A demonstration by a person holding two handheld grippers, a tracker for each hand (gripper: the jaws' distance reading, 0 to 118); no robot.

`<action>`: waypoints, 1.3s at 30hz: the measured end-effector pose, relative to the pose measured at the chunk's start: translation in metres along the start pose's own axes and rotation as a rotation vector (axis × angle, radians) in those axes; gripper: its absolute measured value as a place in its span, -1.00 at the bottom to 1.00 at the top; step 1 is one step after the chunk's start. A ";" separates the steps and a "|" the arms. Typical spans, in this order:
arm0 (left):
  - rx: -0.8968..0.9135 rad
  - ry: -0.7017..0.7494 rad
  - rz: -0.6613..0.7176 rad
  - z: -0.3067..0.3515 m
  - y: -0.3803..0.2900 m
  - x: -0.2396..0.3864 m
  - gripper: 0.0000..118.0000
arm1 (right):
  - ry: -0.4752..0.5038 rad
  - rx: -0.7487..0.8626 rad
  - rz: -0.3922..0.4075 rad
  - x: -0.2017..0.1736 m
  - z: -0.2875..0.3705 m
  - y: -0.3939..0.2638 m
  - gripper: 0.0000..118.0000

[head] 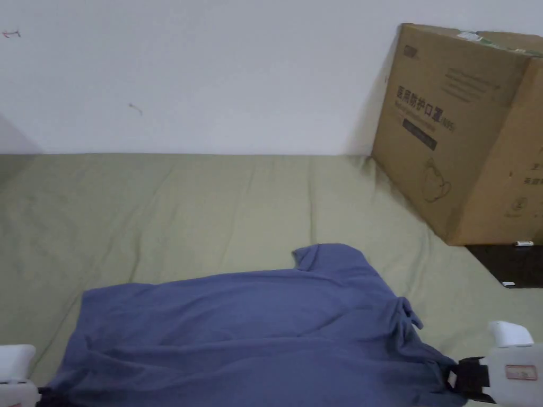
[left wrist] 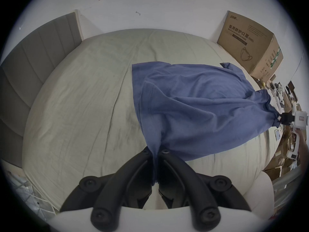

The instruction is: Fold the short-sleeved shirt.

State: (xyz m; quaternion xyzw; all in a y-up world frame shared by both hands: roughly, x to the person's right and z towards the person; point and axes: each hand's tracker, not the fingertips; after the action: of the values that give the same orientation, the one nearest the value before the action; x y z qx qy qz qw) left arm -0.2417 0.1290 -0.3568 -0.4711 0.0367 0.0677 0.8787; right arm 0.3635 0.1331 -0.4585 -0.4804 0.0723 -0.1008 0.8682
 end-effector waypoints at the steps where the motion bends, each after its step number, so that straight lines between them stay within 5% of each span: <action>1: 0.001 -0.016 0.024 -0.003 -0.001 -0.004 -0.92 | -0.001 0.000 -0.012 0.003 -0.002 0.000 -1.00; 5: -0.008 -0.036 0.055 -0.004 -0.002 -0.012 -0.92 | 0.022 -0.005 -0.058 0.016 -0.011 0.006 -1.00; 9: -0.033 -0.053 0.038 0.000 -0.008 -0.014 -0.93 | 0.019 0.018 -0.012 -0.016 0.014 -0.016 -1.00; 20: -0.129 -0.067 -0.014 0.043 -0.052 -0.035 -0.93 | 0.094 -0.104 -0.023 -0.015 0.077 -0.048 -1.00; 26: -0.176 -0.072 0.016 0.014 -0.084 -0.039 -0.90 | 0.011 -0.173 0.016 0.006 0.012 -0.075 -0.88; 28: -0.166 -0.060 0.060 0.012 -0.087 -0.042 -0.56 | -0.016 -0.176 -0.016 0.007 0.002 -0.081 -0.25; 29: -0.158 -0.050 0.079 0.013 -0.088 -0.042 -0.12 | -0.022 -0.167 -0.021 0.006 0.002 -0.083 0.27; 30: -0.154 -0.035 0.078 0.017 -0.089 -0.042 0.67 | -0.038 -0.144 -0.021 0.005 0.005 -0.083 0.76; 31: -0.146 -0.014 0.069 0.021 -0.089 -0.043 1.00 | -0.060 -0.120 -0.012 0.002 0.010 -0.083 0.90; 39: 0.285 -0.025 0.072 0.106 -0.058 -0.005 0.90 | 0.052 0.388 0.217 -0.100 0.112 -0.073 0.91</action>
State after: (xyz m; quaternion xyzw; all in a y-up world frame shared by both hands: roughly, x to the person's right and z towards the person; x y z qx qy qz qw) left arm -0.2373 0.1851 -0.2498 -0.3390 0.0517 0.0994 0.9341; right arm 0.2835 0.2119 -0.3344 -0.2909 0.1252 -0.0313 0.9480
